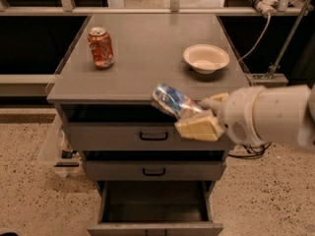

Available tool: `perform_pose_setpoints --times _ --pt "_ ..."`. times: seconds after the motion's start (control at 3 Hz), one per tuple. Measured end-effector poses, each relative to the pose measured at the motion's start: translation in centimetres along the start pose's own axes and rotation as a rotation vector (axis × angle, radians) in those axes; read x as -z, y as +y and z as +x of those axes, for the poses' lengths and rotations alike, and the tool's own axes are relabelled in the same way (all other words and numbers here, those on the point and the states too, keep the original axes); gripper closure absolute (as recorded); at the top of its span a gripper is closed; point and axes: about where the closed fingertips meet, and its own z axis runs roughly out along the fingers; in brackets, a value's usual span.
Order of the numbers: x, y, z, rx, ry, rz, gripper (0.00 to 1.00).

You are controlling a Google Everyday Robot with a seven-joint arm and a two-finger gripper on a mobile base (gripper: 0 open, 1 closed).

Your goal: Place redbull can into bottom drawer

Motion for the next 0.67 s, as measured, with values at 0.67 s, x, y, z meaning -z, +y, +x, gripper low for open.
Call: perform_pose_setpoints --times 0.67 --pt "-0.64 1.67 4.77 -0.041 0.057 0.001 1.00"
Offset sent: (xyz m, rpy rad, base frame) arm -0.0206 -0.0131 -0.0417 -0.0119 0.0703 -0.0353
